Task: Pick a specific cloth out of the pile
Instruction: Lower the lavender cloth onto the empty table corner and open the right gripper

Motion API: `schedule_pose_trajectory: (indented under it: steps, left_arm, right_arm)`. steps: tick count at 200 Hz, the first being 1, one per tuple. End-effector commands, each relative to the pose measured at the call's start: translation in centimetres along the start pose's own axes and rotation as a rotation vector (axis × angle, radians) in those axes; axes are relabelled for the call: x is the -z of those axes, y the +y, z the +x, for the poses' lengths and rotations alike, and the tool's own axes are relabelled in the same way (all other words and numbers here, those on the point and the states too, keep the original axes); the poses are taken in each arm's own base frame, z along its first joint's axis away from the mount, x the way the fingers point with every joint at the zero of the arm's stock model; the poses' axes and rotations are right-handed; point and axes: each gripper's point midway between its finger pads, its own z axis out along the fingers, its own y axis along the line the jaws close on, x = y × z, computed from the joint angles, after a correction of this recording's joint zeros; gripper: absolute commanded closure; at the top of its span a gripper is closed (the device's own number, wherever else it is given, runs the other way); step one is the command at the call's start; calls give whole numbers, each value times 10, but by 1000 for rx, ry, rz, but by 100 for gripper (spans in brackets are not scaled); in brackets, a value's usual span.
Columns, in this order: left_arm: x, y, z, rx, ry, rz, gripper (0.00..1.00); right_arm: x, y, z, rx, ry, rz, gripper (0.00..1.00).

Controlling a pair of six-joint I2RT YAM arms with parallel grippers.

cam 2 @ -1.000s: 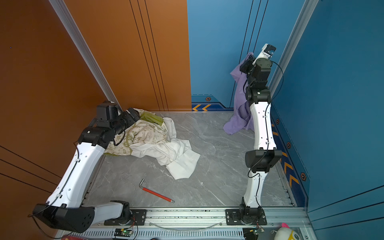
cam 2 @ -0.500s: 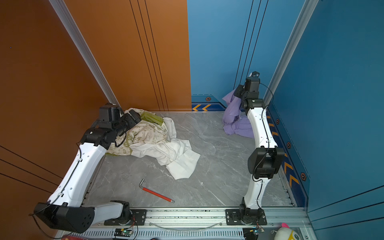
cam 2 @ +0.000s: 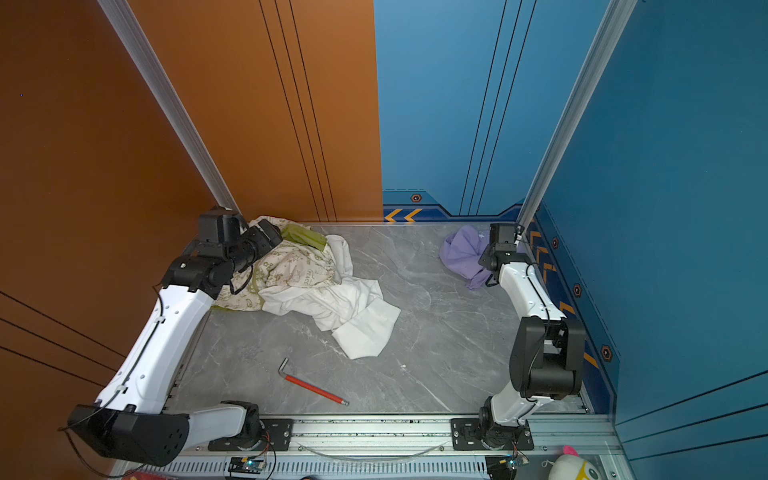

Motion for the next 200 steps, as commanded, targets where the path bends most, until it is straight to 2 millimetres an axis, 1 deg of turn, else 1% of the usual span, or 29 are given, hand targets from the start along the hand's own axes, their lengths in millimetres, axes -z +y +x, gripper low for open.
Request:
schedule_pose_trajectory:
  steps: [1, 21, 45, 57, 70, 77, 83, 101, 114, 135, 144, 158, 173, 185, 200]
  left_arm:
    - [-2, -4, -2, 0, -2, 20, 2]
    - [-2, -4, -2, -6, -1, 22, 2]
    - [-2, -2, -2, -10, -1, 19, 2]
    - [-2, -1, -1, -9, -1, 17, 2]
    - [-1, 1, -1, -9, 0, 17, 2]
    - [-1, 1, -1, -10, -1, 17, 2]
    - [-1, 2, -1, -11, -1, 15, 2]
    - [0, 5, 0, -7, -3, 10, 2]
    - [2, 7, 0, -5, -6, 9, 2]
    - [2, 10, 2, 0, -4, 2, 2]
    - [2, 10, 2, 0, -4, 3, 2]
    - [3, 10, 2, 0, -5, 5, 2]
    - [3, 9, 2, 0, -6, 6, 2]
    - [4, 9, 2, 1, -6, 7, 2]
    - [3, 9, 2, -1, -3, 8, 2]
  right_arm:
    - [-5, -23, 27, -37, 62, 86, 100]
    - [-13, -36, 58, -29, 158, 153, 99]
    - [-18, -52, 86, -55, 252, 229, 85]
    - [-17, -56, 94, -77, 274, 251, 70]
    - [-14, -58, 98, -107, 282, 265, 48]
    - [-11, -59, 98, -121, 277, 271, 39]
    - [-9, -59, 96, -131, 266, 275, 34]
    - [1, -60, 83, -149, 205, 288, 25]
    - [10, -57, 68, -146, 147, 290, 20]
    - [24, -47, 36, -125, 51, 276, 16]
    - [29, -38, 23, -110, 14, 251, 15]
    - [35, -18, 3, -82, -40, 192, 14]
    - [38, 7, -11, -51, -77, 114, 14]
    - [35, 28, -15, -36, -72, 42, 15]
    - [29, 49, -12, -8, -44, -13, 16]
